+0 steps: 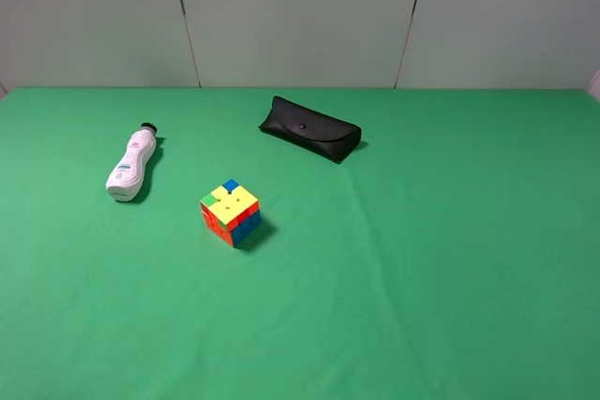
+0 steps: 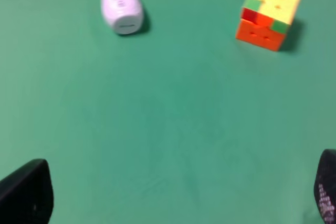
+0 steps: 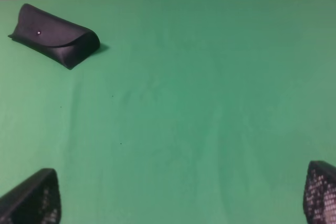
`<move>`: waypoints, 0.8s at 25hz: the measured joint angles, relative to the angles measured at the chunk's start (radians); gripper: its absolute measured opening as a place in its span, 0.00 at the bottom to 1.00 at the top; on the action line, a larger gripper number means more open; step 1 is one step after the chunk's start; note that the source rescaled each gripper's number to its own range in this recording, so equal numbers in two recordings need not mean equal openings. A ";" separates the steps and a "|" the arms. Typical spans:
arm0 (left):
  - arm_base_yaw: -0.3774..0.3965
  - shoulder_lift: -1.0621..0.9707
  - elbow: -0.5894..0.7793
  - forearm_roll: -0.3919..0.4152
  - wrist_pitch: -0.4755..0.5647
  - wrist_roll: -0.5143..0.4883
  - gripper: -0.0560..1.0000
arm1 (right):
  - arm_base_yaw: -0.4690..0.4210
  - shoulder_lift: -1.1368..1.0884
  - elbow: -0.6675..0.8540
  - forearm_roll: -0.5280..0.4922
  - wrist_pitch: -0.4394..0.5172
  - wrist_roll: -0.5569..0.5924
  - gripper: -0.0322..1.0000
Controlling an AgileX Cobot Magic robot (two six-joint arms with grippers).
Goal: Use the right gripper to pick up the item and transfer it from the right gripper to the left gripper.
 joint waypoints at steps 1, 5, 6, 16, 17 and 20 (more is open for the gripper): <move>0.045 0.000 0.000 -0.016 0.000 0.006 1.00 | 0.000 0.000 0.000 0.000 0.000 0.000 1.00; 0.222 0.000 0.000 -0.031 0.000 0.012 1.00 | 0.000 0.000 0.000 0.000 0.000 0.000 1.00; 0.254 0.000 0.000 -0.031 0.000 0.012 1.00 | 0.000 0.000 0.000 0.000 0.000 0.000 1.00; 0.357 -0.005 0.000 -0.034 0.000 0.012 1.00 | 0.000 0.000 0.000 0.000 0.000 0.000 1.00; 0.357 -0.015 0.000 -0.034 -0.001 0.012 1.00 | 0.000 0.000 0.000 0.000 0.000 0.000 1.00; 0.357 -0.066 0.000 -0.030 -0.002 0.019 1.00 | 0.000 0.000 0.000 0.000 0.000 0.000 1.00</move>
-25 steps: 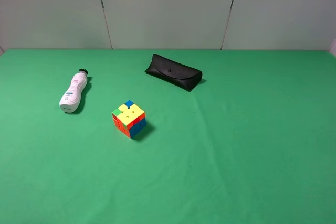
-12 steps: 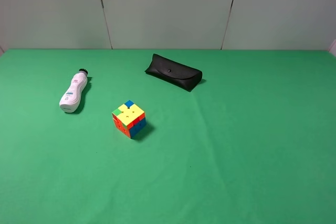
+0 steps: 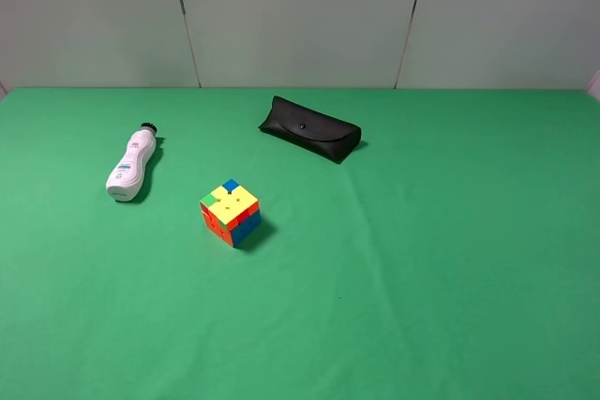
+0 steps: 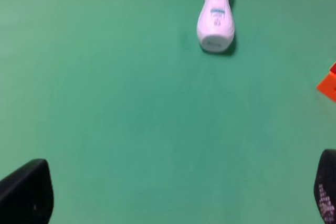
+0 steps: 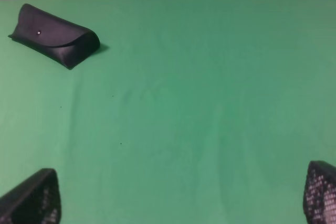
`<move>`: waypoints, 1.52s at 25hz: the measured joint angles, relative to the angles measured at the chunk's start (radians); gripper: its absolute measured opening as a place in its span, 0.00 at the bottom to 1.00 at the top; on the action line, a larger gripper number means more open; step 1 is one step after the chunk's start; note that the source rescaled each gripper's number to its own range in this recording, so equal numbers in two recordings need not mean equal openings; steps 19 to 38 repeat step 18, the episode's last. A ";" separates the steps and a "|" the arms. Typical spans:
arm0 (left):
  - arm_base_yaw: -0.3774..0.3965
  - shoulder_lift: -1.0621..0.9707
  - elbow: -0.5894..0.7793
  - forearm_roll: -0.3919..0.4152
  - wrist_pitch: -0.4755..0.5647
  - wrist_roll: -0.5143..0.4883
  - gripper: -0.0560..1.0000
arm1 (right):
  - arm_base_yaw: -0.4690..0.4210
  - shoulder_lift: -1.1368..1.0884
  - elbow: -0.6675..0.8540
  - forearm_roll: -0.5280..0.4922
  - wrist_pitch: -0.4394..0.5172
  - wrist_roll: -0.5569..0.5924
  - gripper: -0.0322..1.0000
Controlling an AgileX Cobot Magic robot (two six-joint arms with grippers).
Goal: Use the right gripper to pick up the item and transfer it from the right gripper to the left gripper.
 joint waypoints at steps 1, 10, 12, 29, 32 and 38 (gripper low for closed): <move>0.000 -0.019 0.000 0.004 0.000 0.005 1.00 | 0.000 0.000 0.000 0.000 0.000 0.000 1.00; 0.000 -0.038 0.000 0.013 0.000 0.012 1.00 | 0.000 0.000 0.000 0.000 0.001 0.000 1.00; 0.000 -0.038 0.000 0.013 0.000 0.012 1.00 | 0.000 0.000 0.000 0.000 0.001 0.000 1.00; 0.000 -0.038 0.000 0.013 0.000 0.013 1.00 | 0.000 0.000 0.000 0.000 0.001 0.000 1.00; 0.000 -0.038 0.000 0.013 0.000 0.013 1.00 | 0.000 0.000 0.000 0.000 0.001 0.000 1.00; 0.000 -0.038 0.000 0.013 0.000 0.013 1.00 | 0.000 0.000 0.000 0.000 0.001 0.000 1.00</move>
